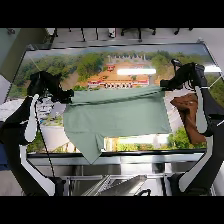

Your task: Fold the shirts.

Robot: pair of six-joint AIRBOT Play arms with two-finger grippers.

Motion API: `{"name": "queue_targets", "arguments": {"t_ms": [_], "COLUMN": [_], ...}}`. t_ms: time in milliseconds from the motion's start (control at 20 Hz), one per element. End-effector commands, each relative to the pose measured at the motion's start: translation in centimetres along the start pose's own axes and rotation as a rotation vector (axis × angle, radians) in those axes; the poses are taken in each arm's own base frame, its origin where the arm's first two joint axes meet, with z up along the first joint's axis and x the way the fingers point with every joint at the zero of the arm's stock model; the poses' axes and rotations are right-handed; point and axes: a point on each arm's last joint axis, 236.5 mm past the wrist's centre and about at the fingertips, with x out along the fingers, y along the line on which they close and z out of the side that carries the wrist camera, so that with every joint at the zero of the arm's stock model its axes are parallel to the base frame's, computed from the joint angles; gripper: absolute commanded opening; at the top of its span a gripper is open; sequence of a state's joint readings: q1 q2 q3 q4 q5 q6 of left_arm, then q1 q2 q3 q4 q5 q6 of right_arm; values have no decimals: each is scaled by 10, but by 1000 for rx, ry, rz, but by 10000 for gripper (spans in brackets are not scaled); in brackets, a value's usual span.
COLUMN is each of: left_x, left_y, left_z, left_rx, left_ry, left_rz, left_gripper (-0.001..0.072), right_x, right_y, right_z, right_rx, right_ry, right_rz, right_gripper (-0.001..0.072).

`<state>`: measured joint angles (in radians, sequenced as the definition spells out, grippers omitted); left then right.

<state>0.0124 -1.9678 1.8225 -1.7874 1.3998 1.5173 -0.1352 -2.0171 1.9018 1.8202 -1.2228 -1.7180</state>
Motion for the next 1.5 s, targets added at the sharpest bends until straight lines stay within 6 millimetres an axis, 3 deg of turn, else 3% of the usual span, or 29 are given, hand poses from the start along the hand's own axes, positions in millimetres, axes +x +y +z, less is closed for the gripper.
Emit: {"name": "queue_targets", "arguments": {"t_ms": [0,200,650,750,800,850,900,1000,1200,1250,1350,1450], "left_x": [3,3,5,6,6,6,6,-10,-86,-105,-124,-119], "left_y": [14,15,1,-4,-5,-6,-16,-33,-38,-36,-31,-19], "left_z": [-3,-2,12,12,12,11,9,6,-8,-19,-48,-98], "left_rx": [-18,-17,8,18,20,20,15,7,52,56,61,36], "left_ry": [11,7,-57,-58,-57,-55,-45,-24,26,36,53,129], "left_rz": [60,62,53,50,50,46,10,-63,-72,-68,-56,-30], "left_gripper": [16,16,16,17,66,333,662,706,705,705,705,705], "right_x": [12,13,17,17,17,16,13,-1,-63,-77,-97,-102], "right_y": [-5,-17,6,7,7,11,15,18,5,-1,-12,-7], "right_z": [-6,-8,-8,-9,-10,-12,-15,-22,-28,-31,-40,-61], "right_rx": [3,4,-16,-17,-16,-11,-5,-6,7,12,48,65], "right_ry": [29,36,39,43,47,56,72,115,131,131,132,165], "right_rz": [-15,-61,-25,-24,-21,-6,13,26,27,28,53,152], "right_gripper": [19,19,20,65,265,425,444,444,444,444,444,444]}}
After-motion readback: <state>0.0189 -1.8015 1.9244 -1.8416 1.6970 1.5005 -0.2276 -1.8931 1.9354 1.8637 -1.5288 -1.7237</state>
